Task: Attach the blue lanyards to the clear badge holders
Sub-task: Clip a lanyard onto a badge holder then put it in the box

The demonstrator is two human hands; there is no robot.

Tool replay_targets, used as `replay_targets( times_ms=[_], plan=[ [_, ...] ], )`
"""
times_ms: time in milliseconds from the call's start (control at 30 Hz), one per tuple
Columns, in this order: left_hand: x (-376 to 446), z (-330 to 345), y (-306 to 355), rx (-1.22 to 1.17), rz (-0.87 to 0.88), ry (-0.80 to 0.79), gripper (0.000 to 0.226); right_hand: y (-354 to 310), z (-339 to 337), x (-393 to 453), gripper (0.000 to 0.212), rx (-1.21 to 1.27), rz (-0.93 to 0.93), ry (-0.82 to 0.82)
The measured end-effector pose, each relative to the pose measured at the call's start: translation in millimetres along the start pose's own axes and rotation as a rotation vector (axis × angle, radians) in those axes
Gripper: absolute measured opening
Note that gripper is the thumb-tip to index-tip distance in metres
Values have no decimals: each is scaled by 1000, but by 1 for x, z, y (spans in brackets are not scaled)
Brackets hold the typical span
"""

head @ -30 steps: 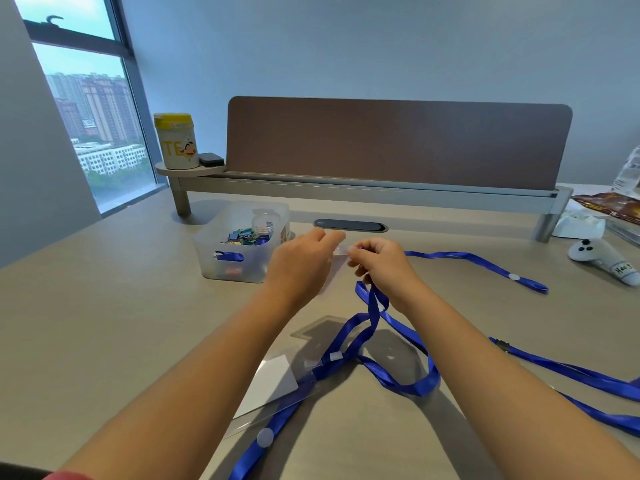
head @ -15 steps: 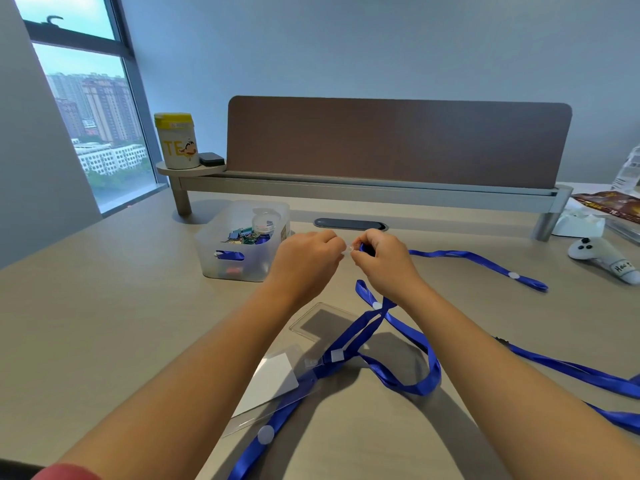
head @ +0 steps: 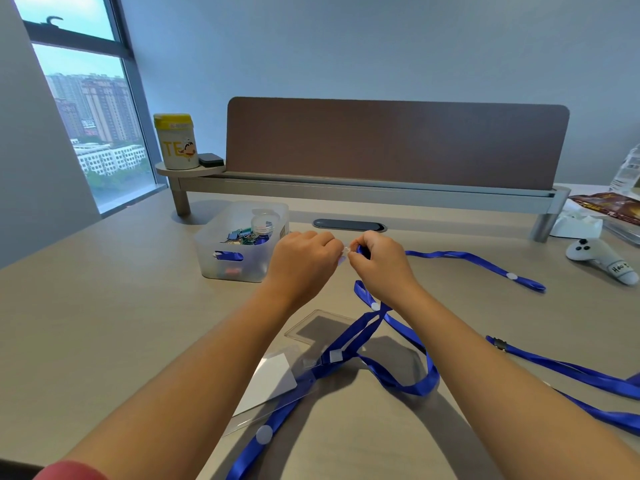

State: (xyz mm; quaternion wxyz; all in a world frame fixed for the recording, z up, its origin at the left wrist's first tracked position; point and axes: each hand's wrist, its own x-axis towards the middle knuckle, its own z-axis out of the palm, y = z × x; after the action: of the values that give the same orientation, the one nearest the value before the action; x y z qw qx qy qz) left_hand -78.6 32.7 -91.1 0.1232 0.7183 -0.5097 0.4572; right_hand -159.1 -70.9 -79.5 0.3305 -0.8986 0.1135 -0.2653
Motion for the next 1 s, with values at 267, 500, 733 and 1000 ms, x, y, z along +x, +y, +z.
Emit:
replay_targets(
  times_ms=[267,500,733,1000],
  plan=[
    [1,-6,-4,13,50,-86,21,-2,2,0,18,271,165,-85],
    [-3,-7,1,-45,-60,-131,18,-3,4,1,31,255,174,-103],
    [1,-5,9,-180,-259,-103,14,-3,8,1,36,252,150,-10],
    [2,-5,18,-459,-594,-121,25,-5,10,-1,16,182,106,25]
  ],
)
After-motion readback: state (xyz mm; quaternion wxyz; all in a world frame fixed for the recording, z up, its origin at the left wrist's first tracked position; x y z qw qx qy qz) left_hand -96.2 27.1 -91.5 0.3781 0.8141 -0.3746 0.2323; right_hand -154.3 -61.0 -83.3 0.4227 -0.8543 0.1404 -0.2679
